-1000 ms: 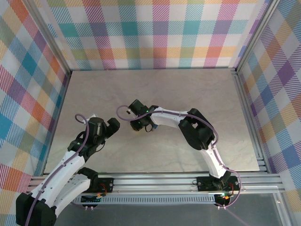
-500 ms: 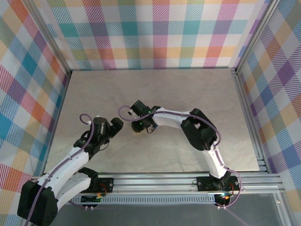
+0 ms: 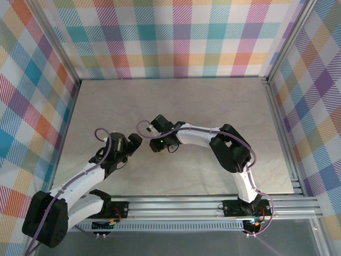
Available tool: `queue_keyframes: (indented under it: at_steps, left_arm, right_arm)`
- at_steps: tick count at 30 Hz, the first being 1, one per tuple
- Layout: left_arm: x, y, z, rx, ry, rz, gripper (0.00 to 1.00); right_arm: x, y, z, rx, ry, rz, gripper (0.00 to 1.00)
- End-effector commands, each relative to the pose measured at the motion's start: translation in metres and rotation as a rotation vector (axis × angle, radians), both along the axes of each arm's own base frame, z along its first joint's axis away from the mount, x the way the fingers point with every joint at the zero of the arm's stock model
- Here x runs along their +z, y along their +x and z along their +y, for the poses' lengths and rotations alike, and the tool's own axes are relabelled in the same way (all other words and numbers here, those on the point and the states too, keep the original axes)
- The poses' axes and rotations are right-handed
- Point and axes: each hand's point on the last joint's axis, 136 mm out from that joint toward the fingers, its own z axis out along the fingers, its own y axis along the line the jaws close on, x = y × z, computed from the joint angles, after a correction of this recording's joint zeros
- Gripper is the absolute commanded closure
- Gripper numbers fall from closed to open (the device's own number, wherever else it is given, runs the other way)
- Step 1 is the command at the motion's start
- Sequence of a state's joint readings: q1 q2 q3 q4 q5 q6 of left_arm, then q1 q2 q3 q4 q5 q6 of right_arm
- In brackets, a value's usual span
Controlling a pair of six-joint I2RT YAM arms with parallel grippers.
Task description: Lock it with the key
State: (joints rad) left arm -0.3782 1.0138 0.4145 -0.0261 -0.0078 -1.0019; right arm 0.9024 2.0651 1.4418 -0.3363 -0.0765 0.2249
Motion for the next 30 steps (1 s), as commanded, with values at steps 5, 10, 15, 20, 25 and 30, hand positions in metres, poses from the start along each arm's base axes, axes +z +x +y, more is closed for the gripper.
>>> queue_keyframes:
  at_steps: [5, 10, 15, 20, 25, 30]
  left_arm:
    - [-0.003, 0.003, -0.013, -0.018, -0.052, -0.006, 0.13]
    - [-0.008, 0.003, -0.018, -0.027, -0.072, -0.001, 0.15]
    - [-0.007, 0.005, -0.021, -0.028, -0.080, -0.003, 0.18]
    - [-0.001, 0.007, -0.023, -0.024, -0.098, -0.023, 0.20]
    - [0.001, 0.008, -0.026, -0.019, -0.128, -0.044, 0.25]
    - [-0.003, 0.005, -0.025, -0.015, -0.128, -0.040, 0.26]
  right_arm:
    - [0.035, -0.004, 0.011, 0.018, 0.123, -0.013, 0.80]
    - [0.046, -0.007, 0.012, 0.026, 0.160, -0.015, 0.81]
    - [0.053, -0.012, 0.014, 0.039, 0.192, -0.009, 0.81]
    - [0.054, -0.016, 0.015, 0.047, 0.213, 0.007, 0.81]
    - [0.058, -0.019, 0.017, 0.049, 0.242, 0.016, 0.81]
    - [0.050, -0.015, 0.011, 0.030, 0.203, 0.001, 0.77]
